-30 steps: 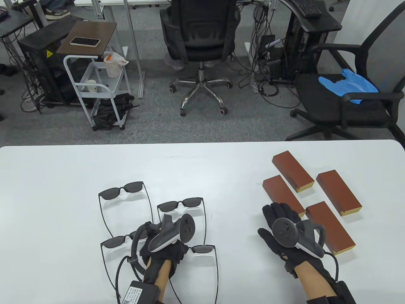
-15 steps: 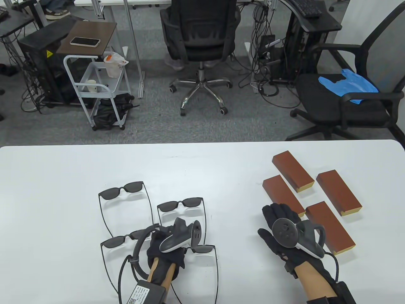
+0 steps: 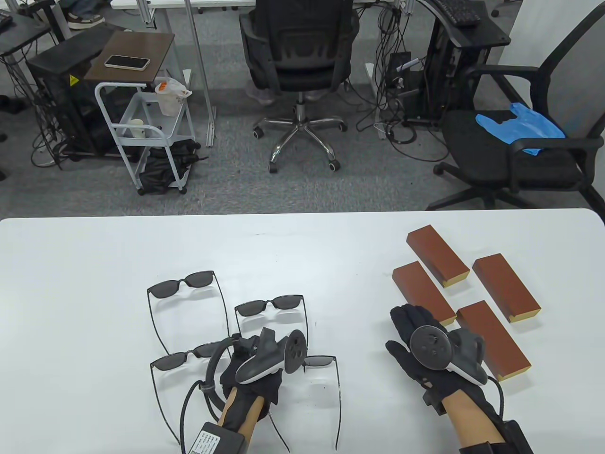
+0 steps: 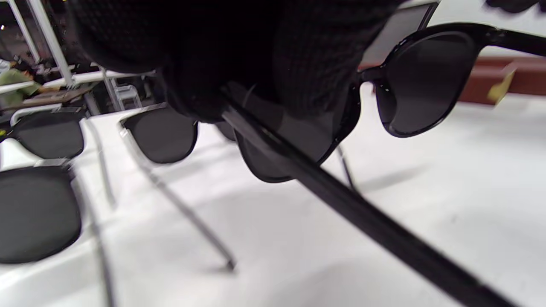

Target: Slide to open storage boxes and store sunglasses

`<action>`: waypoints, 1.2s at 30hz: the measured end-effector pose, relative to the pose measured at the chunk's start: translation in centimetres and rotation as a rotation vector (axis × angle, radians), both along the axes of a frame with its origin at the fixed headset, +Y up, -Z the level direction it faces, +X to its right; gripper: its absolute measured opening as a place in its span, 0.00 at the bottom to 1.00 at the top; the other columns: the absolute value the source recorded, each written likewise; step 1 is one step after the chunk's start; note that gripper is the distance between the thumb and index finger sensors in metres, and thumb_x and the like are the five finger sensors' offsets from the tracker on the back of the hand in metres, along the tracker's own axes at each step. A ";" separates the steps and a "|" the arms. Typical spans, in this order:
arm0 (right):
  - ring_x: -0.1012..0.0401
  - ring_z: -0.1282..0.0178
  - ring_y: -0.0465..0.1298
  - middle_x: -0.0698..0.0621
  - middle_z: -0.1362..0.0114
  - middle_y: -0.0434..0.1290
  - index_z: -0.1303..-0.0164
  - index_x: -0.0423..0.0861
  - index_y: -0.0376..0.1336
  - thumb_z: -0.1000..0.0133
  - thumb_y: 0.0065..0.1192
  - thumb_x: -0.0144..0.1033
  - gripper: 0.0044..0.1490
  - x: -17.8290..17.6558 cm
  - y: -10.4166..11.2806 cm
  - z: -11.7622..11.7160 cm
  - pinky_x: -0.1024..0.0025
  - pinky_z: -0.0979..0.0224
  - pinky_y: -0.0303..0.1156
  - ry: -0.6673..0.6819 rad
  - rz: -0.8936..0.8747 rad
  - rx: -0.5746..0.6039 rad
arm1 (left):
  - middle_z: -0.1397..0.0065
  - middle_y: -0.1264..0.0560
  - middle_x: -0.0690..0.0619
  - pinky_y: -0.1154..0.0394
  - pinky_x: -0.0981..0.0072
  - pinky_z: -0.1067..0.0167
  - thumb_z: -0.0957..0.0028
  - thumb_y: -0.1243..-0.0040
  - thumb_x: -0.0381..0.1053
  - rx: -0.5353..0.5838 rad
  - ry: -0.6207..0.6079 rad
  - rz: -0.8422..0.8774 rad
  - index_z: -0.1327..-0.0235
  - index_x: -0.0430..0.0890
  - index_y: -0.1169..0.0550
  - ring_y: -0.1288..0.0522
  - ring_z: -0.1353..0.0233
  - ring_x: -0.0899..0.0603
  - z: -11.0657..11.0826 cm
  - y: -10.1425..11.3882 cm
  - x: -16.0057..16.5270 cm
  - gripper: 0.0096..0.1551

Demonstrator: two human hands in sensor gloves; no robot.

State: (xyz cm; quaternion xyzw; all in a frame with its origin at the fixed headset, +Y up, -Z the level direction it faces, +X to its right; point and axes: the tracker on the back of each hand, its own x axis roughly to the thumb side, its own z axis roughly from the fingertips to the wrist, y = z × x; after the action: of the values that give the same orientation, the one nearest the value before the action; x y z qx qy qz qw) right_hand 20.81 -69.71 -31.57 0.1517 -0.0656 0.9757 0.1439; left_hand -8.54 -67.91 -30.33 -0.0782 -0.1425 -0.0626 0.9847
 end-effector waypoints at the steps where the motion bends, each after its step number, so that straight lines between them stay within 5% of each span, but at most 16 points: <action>1: 0.43 0.26 0.65 0.44 0.23 0.63 0.32 0.51 0.56 0.55 0.65 0.54 0.42 0.0 0.0 0.0 0.52 0.26 0.67 0.017 -0.024 0.001 | 0.37 0.16 0.54 0.24 0.44 0.44 0.49 0.31 0.50 0.025 -0.013 0.020 0.42 0.59 0.15 0.18 0.42 0.44 0.1 0.4 0.4 0.20; 8: 0.47 0.34 0.76 0.46 0.30 0.73 0.38 0.52 0.64 0.59 0.76 0.41 0.38 0.1 0.7 -0.1 0.57 0.33 0.77 0.135 -0.348 -0.004 | 0.35 0.20 0.54 0.27 0.41 0.40 0.46 0.38 0.50 0.171 -0.115 0.215 0.38 0.61 0.18 0.21 0.38 0.43 0.4 3.4 3.7 0.22; 25: 0.53 0.52 0.87 0.50 0.48 0.85 0.51 0.52 0.73 0.59 0.75 0.43 0.26 -0.1 0.3 -0.1 0.62 0.50 0.85 0.127 -0.744 -0.040 | 0.33 0.23 0.54 0.27 0.42 0.40 0.43 0.41 0.50 0.135 -0.133 0.401 0.35 0.65 0.20 0.24 0.36 0.42 0.7 5.6 3.1 0.23; 32: 0.54 0.58 0.89 0.50 0.53 0.87 0.51 0.50 0.73 0.61 0.76 0.43 0.27 0.1 0.7 0.3 0.64 0.56 0.87 0.024 -0.860 0.017 | 0.29 0.23 0.52 0.26 0.42 0.40 0.42 0.43 0.57 -0.010 -0.073 0.981 0.30 0.58 0.22 0.23 0.33 0.40 -0.1 5.0 -0.6 0.25; 36: 0.55 0.61 0.90 0.51 0.56 0.88 0.46 0.47 0.69 0.61 0.76 0.43 0.32 0.4 0.8 0.5 0.66 0.60 0.88 -0.043 -0.971 0.021 | 0.22 0.27 0.49 0.29 0.39 0.37 0.41 0.48 0.64 -0.211 -0.073 1.411 0.25 0.58 0.25 0.27 0.28 0.36 -0.7 3.3 -1.4 0.31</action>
State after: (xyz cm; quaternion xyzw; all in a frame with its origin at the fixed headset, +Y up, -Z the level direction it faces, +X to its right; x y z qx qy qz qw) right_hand 21.21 -68.94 -31.06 0.0849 -0.1416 0.7979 0.5797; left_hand -9.97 -64.63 -31.06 -0.0600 -0.1971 0.6009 0.7723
